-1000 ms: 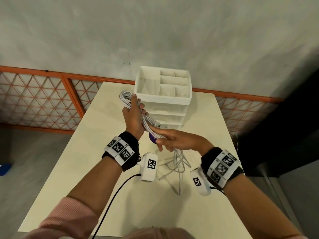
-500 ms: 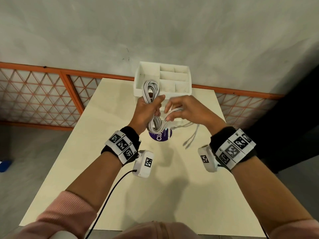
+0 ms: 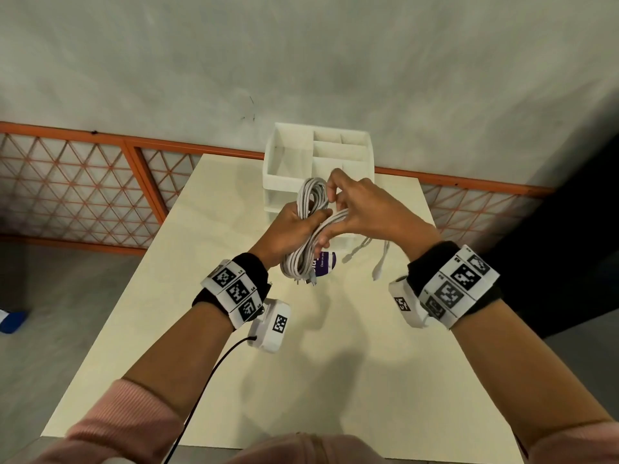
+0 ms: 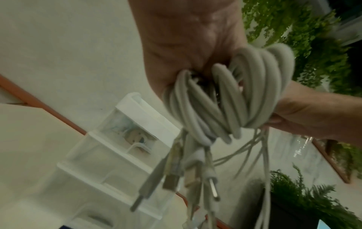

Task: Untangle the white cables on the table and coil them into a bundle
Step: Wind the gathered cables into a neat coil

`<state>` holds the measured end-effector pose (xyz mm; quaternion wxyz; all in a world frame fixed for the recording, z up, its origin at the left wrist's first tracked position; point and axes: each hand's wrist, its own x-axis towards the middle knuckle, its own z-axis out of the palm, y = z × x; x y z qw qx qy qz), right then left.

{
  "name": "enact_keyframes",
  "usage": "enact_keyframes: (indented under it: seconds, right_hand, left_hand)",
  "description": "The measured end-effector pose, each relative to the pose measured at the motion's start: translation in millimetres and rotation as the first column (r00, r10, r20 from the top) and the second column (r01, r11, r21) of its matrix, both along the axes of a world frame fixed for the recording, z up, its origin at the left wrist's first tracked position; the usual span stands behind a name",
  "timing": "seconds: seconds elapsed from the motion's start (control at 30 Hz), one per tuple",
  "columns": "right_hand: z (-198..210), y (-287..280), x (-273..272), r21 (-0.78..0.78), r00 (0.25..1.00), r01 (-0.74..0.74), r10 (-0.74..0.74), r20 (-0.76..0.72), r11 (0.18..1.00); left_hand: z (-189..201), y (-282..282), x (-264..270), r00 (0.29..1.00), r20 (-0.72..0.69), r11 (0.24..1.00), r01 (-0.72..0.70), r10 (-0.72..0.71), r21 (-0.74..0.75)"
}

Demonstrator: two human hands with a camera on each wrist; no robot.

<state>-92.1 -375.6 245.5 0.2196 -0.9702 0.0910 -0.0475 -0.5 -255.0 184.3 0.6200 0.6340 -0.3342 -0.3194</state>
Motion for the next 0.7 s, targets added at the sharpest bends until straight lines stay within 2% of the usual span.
enact_keyframes:
  seconds: [0.1,0.17,0.4,0.5,0.6,0.7]
  right_hand:
    - [1.2,-18.6,-2.9,0.041,0.985,-0.017,0.024,-0.171,0.999]
    - [1.0,-22.9,-5.8,0.090,0.971,-0.028,0.049,-0.232,0.996]
    - [9.0,-10.0,0.7,0.285,0.989,-0.036,0.076,-0.130,0.958]
    - [10.6,-10.3,5.7,0.406,0.999,0.009,0.005,-0.033,0.914]
    - [8.4,-12.2,8.2,0.542,0.991,0.121,-0.136,-0.011,0.832]
    - [4.0,-13.2,13.2,0.599,0.985,0.144,-0.174,-0.009,0.788]
  left_hand:
    - [-8.4,5.2,7.7,0.998,-0.013,0.998,0.062,-0.062,0.003]
    - [-14.7,6.9,8.6,0.994,-0.036,0.995,0.099,-0.098,0.011]
    - [-15.1,-2.0,-12.5,0.998,-0.053,0.996,0.043,-0.039,0.076]
    - [-5.0,-3.0,-20.8,0.989,-0.104,0.993,0.106,-0.101,0.051]
    - [-2.7,-2.7,-24.6,0.964,-0.208,0.985,0.174,-0.167,0.014]
    - [-4.8,-2.0,-24.2,0.981,-0.072,0.983,0.181,-0.178,0.028]
